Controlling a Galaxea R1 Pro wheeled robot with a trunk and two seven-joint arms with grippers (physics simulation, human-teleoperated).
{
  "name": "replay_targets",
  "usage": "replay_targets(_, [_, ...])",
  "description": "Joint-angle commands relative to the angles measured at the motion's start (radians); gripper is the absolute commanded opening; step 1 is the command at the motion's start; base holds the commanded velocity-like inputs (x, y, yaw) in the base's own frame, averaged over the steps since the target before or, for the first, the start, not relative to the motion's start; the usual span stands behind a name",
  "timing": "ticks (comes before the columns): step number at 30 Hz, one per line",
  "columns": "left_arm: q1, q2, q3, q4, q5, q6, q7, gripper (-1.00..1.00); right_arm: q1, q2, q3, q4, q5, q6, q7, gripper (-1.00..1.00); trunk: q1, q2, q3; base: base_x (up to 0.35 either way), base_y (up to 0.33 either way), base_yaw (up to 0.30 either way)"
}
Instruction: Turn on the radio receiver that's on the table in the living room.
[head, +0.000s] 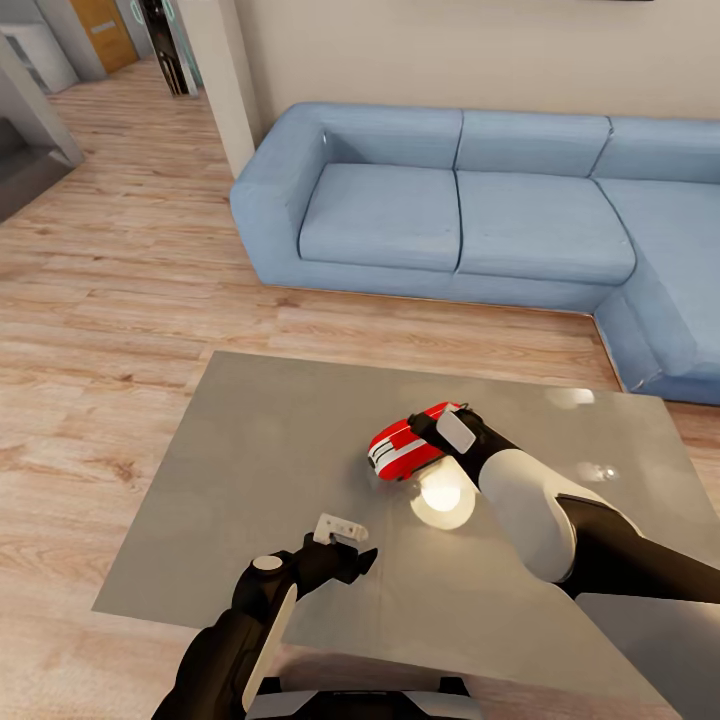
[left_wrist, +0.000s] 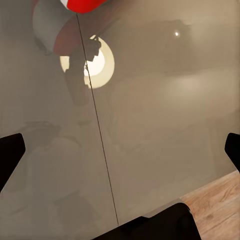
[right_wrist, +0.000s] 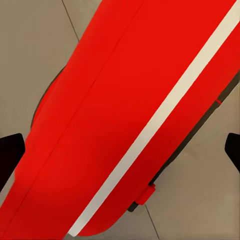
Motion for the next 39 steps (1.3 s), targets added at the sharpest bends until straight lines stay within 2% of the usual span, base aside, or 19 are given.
replay_targets(1, [0.000,0.000,0.000,0.000,0.000,0.000,0.000,1.00,0.000,-0.001,0.000,0.000,0.000,0.000,0.000,1.00,0.000,0.000,0.000,0.000,0.000,0.000])
replay_targets(4, [0.000,0.000,0.000,0.000,0.000,0.000,0.000,1.00,0.000,-0.002,0.000,0.000,0.000,0.001,-0.001,1.00,0.000,0.000,0.000,0.000,0.000,0.000])
replay_targets(5, [0.000,0.000,0.000,0.000,0.000,0.000,0.000,1.00,0.000,-0.002,0.000,0.000,0.000,0.001,-0.001,-1.00,0.000,0.000,0.000,0.000,0.000,0.000])
replay_targets(30, [0.000,0.000,0.000,0.000,0.000,0.000,0.000,1.00,0.000,-0.003,0.002,-0.001,0.003,0.000,0.000,-1.00,0.000,0.000,0.000,0.000,0.000,0.000])
replay_targets(33, [0.000,0.000,0.000,0.000,0.000,0.000,0.000,1.00,0.000,-0.004,0.009,-0.002,0.005,0.002,0.001,-1.00,0.000,0.000,0.000,0.000,0.000,0.000])
replay_targets(34, [0.000,0.000,0.000,0.000,0.000,0.000,0.000,1.00,0.000,-0.005,0.023,-0.003,0.007,0.007,0.001,-1.00,0.000,0.000,0.000,0.000,0.000,0.000])
replay_targets(36, [0.000,0.000,0.000,-0.001,0.001,0.000,0.000,1.00,0.000,-0.005,0.081,-0.048,0.011,0.054,0.002,-1.00,0.000,0.000,0.000,0.000,0.000,0.000])
replay_targets(37, [0.000,0.000,0.000,-0.001,0.001,0.000,0.000,1.00,0.000,-0.005,0.090,-0.066,0.011,0.068,0.002,-1.00,0.000,0.000,0.000,0.000,0.000,0.000])
replay_targets(38, [0.000,0.000,0.000,-0.003,0.001,0.000,0.000,1.00,0.007,-0.006,0.123,-0.358,0.013,0.364,0.002,-1.00,0.000,0.000,0.000,0.000,0.000,0.000])
replay_targets(39, [0.000,0.000,0.000,-0.004,0.001,0.000,0.000,1.00,0.007,-0.006,0.123,-0.381,0.013,0.381,0.002,-1.00,0.000,0.000,0.000,0.000,0.000,0.000])
